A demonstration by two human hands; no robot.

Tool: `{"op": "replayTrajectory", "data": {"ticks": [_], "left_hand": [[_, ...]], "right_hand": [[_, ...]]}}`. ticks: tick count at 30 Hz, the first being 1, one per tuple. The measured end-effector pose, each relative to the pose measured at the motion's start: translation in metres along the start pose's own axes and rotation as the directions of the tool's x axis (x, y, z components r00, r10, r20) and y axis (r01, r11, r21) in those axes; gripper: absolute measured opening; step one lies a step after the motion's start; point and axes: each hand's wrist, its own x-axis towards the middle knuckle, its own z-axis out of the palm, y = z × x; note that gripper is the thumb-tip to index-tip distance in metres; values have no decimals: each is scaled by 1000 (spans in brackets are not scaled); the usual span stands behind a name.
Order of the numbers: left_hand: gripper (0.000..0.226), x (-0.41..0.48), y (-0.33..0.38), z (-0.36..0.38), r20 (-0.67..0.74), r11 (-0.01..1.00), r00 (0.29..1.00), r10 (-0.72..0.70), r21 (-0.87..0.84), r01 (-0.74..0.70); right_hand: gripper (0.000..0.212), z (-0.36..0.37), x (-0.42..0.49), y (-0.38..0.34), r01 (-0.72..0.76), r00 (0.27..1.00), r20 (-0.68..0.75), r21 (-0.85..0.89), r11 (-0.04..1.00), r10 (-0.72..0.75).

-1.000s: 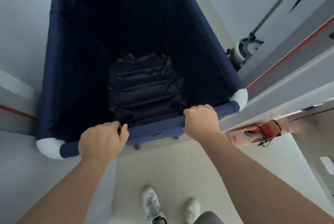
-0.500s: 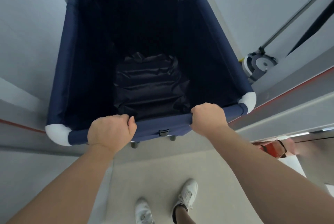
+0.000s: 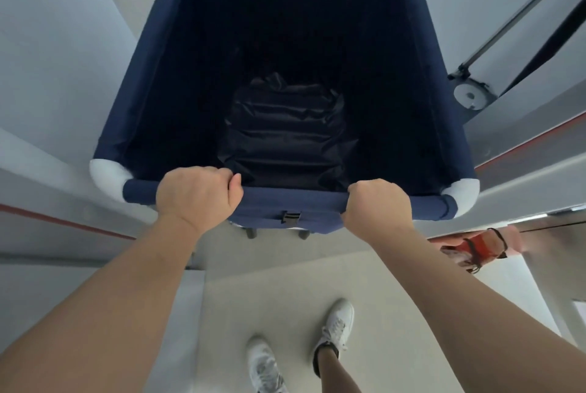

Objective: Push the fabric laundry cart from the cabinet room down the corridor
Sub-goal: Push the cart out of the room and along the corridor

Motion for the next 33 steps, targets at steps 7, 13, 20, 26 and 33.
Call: {"op": "replayTrajectory", "data": {"ticks": [7,13,20,26,33], "left_hand": [[49,35,12,4,24,1000,1000,8,-1,-8],[42,78,8,11,9,1000,1000,-8,-2,8],[42,142,6,15,73,1000,997,-7,22,6],[43,196,7,22,80,1000,997,-5,7,5],[45,255,-2,28,65,1000,998,19,1,-19]], "right_hand": [[14,-11,29,18,-45,999,0,-7,999,45],[14,-17,70,28,-15,998,-67,-50,999,12],[21,-26,129,48,4,991,-133,-20,1000,-7],[19,-39,184,66,-1,994,-111,-1,1000,0],[18,-53,241,75,0,990,-140,72,997,11]]}}
